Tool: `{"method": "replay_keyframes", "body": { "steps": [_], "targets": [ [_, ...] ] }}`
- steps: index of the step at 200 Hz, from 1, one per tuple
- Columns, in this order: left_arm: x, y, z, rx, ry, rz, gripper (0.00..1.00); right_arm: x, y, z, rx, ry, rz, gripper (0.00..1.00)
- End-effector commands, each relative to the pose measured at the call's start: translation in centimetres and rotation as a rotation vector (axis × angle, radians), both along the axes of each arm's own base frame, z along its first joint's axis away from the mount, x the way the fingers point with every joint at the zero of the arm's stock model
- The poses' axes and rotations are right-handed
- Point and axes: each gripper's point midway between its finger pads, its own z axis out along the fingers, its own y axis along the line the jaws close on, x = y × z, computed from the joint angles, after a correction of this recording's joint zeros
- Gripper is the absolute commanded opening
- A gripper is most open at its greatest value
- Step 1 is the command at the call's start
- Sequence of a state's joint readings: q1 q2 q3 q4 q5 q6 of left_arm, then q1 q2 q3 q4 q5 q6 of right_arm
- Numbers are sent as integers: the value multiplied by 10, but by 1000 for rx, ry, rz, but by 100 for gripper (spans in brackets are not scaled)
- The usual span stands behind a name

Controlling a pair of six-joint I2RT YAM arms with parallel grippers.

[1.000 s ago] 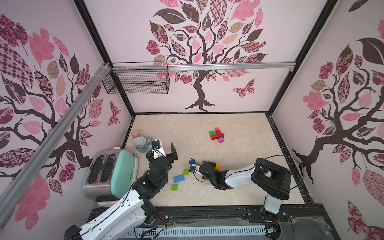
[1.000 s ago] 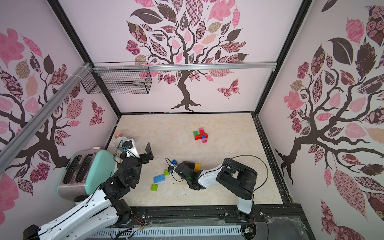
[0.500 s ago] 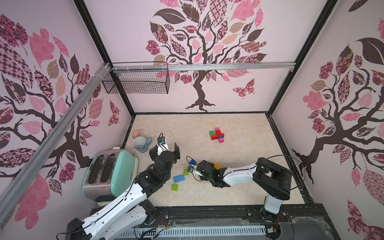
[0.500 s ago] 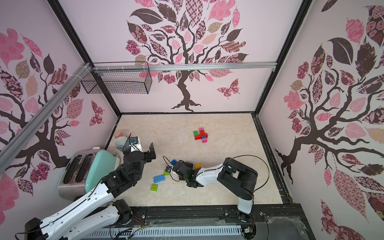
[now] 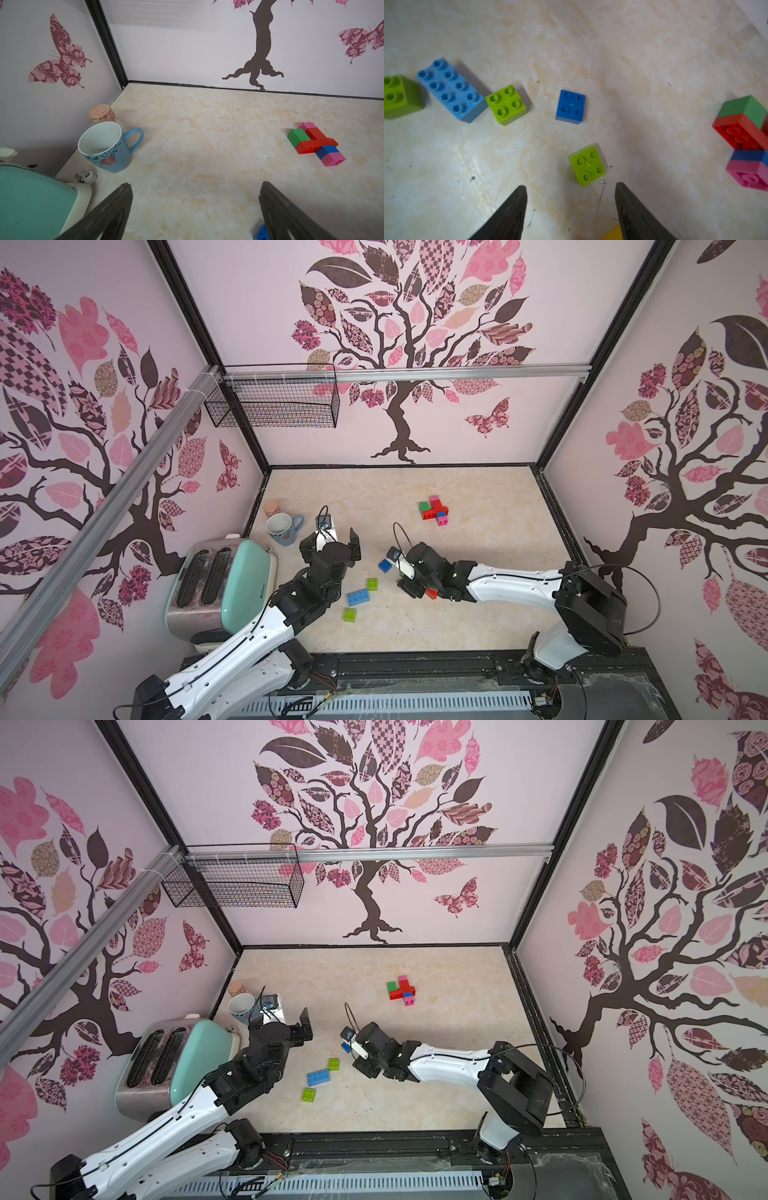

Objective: Assemble the number 4 with lego
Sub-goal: Place the lego brick at the center of the board, then pick up the lego brick from the center of the board.

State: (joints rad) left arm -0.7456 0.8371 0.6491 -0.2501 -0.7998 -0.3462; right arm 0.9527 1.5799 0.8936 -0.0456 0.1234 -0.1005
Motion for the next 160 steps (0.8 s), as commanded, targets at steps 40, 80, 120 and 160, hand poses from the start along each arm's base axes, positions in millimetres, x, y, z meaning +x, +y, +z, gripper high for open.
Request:
{"method": "replay_keyframes", "body": {
  "steps": [40,80,120,160],
  "targets": [
    [6,-13,-12,-84,128,6,98,19,3,-10,25,234,-241,70],
    [9,-14,-43,-180,268,11,98,23,16,-23,-38,232,-129,69],
    [7,3,-56,-260,309,45,98,27,26,-42,-112,270,-78,69],
    [4,7,-58,-239,317,45,98,17,22,-51,-132,316,-66,67]
  ]
}}
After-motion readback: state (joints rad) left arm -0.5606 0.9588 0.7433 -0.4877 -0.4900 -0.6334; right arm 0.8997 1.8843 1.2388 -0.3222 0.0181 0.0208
